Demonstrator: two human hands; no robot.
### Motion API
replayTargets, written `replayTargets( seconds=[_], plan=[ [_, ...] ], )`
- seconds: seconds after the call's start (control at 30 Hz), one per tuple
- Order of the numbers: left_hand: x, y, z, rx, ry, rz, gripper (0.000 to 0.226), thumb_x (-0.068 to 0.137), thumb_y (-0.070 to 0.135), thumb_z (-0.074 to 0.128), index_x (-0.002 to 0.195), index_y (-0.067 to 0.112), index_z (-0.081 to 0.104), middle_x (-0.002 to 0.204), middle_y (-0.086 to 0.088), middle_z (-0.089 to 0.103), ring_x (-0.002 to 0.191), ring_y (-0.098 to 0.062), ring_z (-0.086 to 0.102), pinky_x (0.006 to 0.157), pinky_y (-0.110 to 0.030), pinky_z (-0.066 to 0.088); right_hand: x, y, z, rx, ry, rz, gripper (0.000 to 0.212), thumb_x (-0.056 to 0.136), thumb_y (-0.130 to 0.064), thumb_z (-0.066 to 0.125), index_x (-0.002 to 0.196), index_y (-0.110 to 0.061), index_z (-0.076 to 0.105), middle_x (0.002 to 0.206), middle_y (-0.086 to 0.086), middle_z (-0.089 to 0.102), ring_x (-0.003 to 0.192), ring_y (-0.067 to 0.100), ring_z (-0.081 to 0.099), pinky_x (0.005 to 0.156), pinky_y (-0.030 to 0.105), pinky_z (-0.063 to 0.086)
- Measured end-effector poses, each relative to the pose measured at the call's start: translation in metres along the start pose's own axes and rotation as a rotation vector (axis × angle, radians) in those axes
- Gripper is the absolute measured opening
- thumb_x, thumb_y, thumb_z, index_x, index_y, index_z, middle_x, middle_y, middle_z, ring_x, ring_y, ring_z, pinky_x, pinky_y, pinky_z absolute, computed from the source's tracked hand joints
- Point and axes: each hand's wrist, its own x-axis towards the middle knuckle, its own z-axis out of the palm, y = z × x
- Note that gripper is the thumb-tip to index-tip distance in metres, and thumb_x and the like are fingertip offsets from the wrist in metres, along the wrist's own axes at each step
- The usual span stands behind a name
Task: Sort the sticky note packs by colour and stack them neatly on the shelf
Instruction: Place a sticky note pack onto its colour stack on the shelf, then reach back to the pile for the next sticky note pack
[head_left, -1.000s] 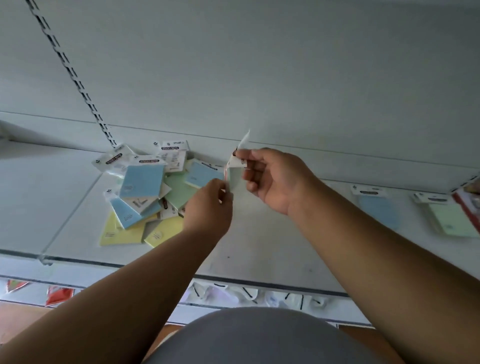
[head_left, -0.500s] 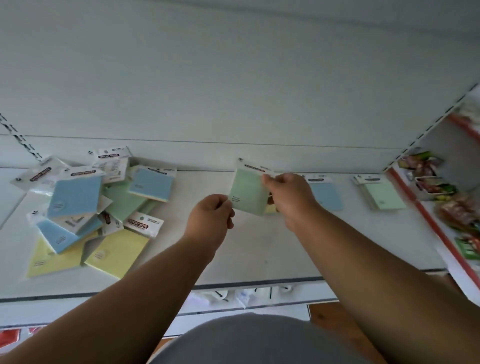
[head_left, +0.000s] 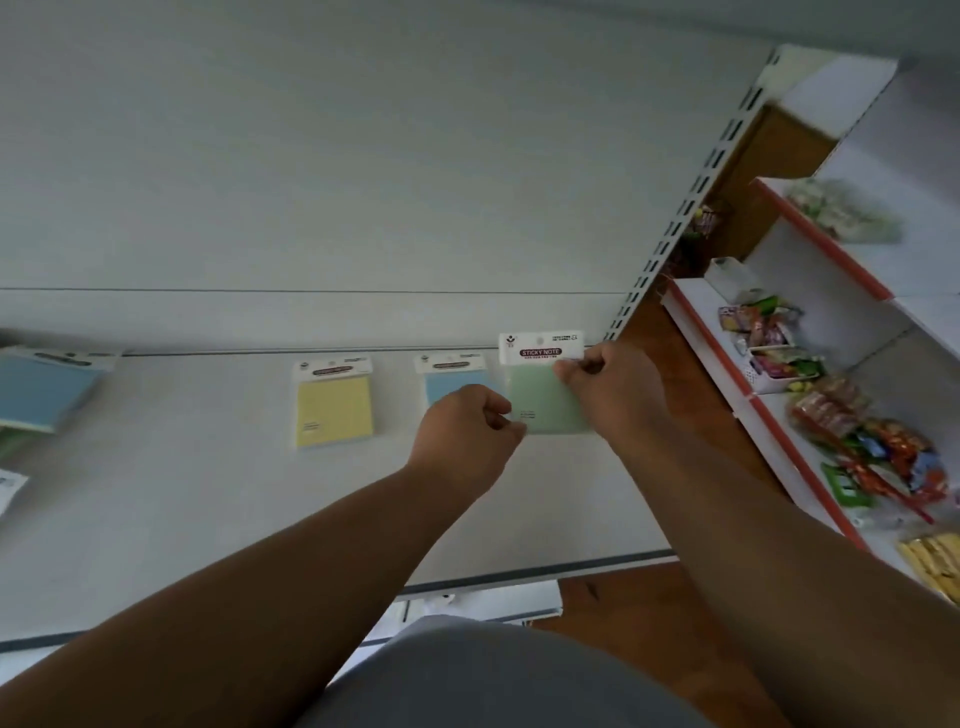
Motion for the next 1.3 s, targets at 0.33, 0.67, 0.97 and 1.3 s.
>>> replayTargets(
  seconds=[0.33,0.67,0.97,1.3],
  plan=[
    [0.026,0.035,0.081,0.336,0.132,-0.036,0.025,0.086,0.029,0.064,0.11,0.022,0.064,0.104,0.003,0.069,0.1,-0.02,0.062,0.082,-0.03,0.051,0.059,0.055,-0.019,-0.176,-0.182,-0.172,0.025,0.09,-0.036,0.062,0.09,-0.012,0.055,0.089,0.006,0.06,0.09,0.026,0.061,0.065,0.03,0.038],
    [0.007,0.03,0.073,0.321,0.183,-0.055,0.021,0.083,0.032,0.068,0.102,0.023,0.064,0.09,0.009,0.067,0.09,-0.014,0.061,0.078,-0.029,0.051,0.04,0.042,-0.015,-0.178,-0.094,-0.296,0.028,0.09,-0.033,0.063,0.097,-0.014,0.044,0.09,0.005,0.056,0.082,0.023,0.057,0.06,0.029,0.036],
    [-0.029,-0.023,-0.019,0.327,0.294,-0.034,0.017,0.085,0.029,0.065,0.102,0.026,0.065,0.09,0.011,0.066,0.084,-0.012,0.061,0.07,-0.024,0.045,-0.016,-0.049,0.044,-0.011,-0.116,-0.508,0.022,0.088,-0.033,0.062,0.086,-0.019,0.046,0.076,-0.004,0.051,0.069,0.017,0.05,0.059,0.028,0.034],
    [-0.076,-0.142,-0.225,0.371,0.43,-0.119,0.013,0.084,0.031,0.064,0.097,0.029,0.064,0.086,0.013,0.065,0.077,-0.011,0.058,0.068,-0.022,0.039,-0.127,-0.214,0.174,0.054,-0.261,-0.533,0.018,0.087,-0.037,0.06,0.085,-0.02,0.052,0.081,-0.003,0.06,0.076,0.02,0.056,0.065,0.031,0.045]
  ],
)
